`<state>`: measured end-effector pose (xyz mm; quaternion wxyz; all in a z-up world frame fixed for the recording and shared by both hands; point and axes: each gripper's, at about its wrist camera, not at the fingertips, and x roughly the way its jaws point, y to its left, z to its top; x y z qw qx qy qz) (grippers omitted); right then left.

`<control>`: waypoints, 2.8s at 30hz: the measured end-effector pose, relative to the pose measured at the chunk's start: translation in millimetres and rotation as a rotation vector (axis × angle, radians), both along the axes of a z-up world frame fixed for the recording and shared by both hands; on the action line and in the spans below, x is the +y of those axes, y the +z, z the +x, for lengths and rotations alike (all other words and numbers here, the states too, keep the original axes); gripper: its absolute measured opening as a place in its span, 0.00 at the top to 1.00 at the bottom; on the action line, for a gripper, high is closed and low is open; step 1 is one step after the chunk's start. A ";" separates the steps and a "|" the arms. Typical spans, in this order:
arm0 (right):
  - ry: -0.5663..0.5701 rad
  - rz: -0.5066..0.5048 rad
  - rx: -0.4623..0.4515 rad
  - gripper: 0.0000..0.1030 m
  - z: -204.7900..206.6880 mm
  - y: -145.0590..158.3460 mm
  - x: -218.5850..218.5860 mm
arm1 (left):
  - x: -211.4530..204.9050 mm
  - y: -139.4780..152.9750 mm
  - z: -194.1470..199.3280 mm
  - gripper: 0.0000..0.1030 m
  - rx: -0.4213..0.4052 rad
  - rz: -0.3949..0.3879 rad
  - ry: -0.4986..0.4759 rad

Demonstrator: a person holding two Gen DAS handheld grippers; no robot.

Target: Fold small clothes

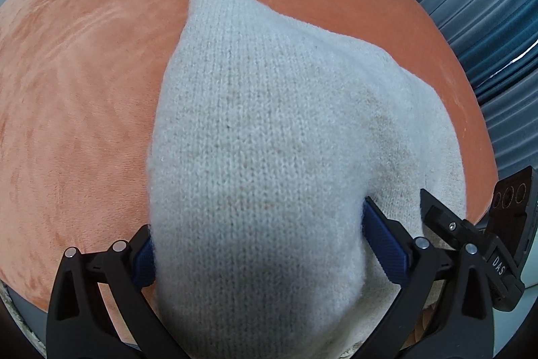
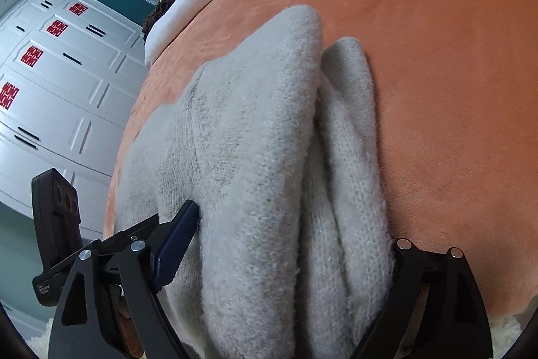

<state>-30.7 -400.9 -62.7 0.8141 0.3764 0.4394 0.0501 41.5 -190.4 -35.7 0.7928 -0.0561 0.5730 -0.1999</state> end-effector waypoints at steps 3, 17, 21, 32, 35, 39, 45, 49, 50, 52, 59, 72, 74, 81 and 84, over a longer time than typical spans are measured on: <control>-0.024 0.027 -0.014 0.32 -4.8 0.0 -4.1 | 2.0 0.3 1.6 0.04 0.009 -0.007 -0.011; -0.154 0.078 -0.165 0.64 -90.6 61.9 0.5 | 12.5 88.5 -55.1 0.53 -0.068 -0.175 -0.212; -0.202 0.005 -0.254 0.64 -127.7 113.3 -1.0 | 2.9 136.0 -80.9 0.53 -0.175 -0.223 -0.301; -0.220 -0.213 -0.730 0.64 -161.7 308.5 28.0 | 44.1 325.4 -111.0 0.52 -0.656 -0.455 -0.385; -0.173 -0.248 -0.839 0.63 -149.5 351.6 53.2 | 79.3 366.3 -110.7 0.51 -0.767 -0.480 -0.363; -0.108 -0.248 -0.931 0.63 -122.8 384.3 84.2 | 126.5 397.6 -98.5 0.49 -0.874 -0.470 -0.313; -0.030 -0.147 -0.826 0.61 -52.5 346.9 113.4 | 171.5 368.1 -41.5 0.36 -0.815 -0.362 -0.205; -0.023 -0.145 -0.524 0.45 18.5 231.0 127.8 | 184.7 262.9 32.8 0.13 -0.568 -0.265 -0.142; -0.027 -0.158 -0.405 0.45 32.9 192.2 129.6 | 187.8 225.1 49.9 0.13 -0.490 -0.223 -0.111; -0.057 -0.184 -0.173 0.45 44.7 121.4 128.9 | 200.1 150.9 70.3 0.15 -0.336 -0.120 -0.012; -0.128 -0.092 -0.093 0.31 15.0 69.7 98.4 | 260.5 71.2 78.4 0.10 -0.135 -0.323 0.194; 0.016 -0.070 0.026 0.64 122.3 31.9 138.5 | 219.6 35.3 113.8 0.43 -0.024 -0.346 0.169; 0.056 -0.118 -0.094 0.68 124.2 69.8 141.7 | 219.9 58.8 108.6 0.50 -0.091 -0.369 0.141; 0.070 -0.211 0.000 0.63 141.9 38.5 118.2 | 196.5 37.1 117.3 0.46 -0.120 -0.229 0.081; -0.001 -0.129 0.016 0.57 129.4 22.9 100.5 | 202.7 24.0 108.1 0.39 -0.126 -0.225 0.133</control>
